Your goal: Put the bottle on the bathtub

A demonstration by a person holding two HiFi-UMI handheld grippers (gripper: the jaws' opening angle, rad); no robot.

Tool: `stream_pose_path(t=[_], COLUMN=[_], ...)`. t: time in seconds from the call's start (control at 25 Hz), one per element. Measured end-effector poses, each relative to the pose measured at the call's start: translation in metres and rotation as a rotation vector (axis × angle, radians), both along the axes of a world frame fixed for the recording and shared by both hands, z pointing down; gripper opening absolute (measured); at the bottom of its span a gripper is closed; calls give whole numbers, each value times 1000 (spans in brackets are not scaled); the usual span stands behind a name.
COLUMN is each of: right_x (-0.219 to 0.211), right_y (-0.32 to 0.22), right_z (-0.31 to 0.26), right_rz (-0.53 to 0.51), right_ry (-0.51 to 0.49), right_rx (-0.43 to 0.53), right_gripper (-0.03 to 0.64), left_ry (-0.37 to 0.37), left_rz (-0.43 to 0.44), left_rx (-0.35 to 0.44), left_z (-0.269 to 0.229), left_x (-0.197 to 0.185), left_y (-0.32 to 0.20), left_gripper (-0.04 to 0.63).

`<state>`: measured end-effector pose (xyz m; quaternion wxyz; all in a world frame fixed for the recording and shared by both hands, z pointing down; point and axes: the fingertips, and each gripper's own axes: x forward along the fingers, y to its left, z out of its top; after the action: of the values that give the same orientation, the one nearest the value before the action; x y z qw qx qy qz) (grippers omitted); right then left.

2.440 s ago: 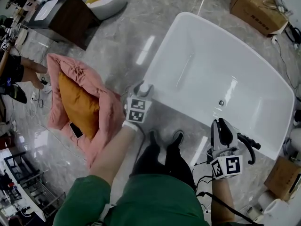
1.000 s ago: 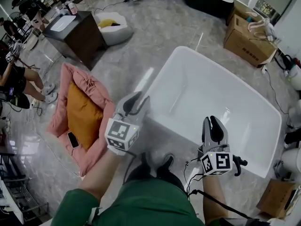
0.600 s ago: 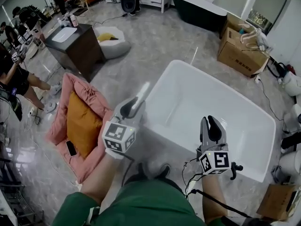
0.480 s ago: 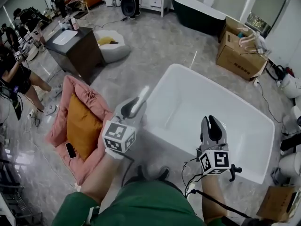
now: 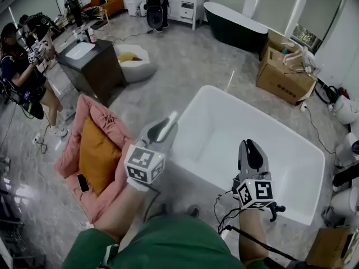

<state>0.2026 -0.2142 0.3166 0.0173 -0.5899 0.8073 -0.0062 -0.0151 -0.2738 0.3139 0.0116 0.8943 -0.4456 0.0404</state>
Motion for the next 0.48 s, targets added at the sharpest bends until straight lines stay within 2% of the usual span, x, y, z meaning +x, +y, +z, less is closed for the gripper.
stream_pose_path(t=[0.48], right_x=[6], right_y=[-9], right_z=[-1], right_rz=[-23], right_ry=[-11], right_rx=[16], right_gripper=[57], left_ry=[-7], left_rz=[18], left_rx=[9], left_z=[-1], left_x=[17], left_y=[4], left_gripper=[98])
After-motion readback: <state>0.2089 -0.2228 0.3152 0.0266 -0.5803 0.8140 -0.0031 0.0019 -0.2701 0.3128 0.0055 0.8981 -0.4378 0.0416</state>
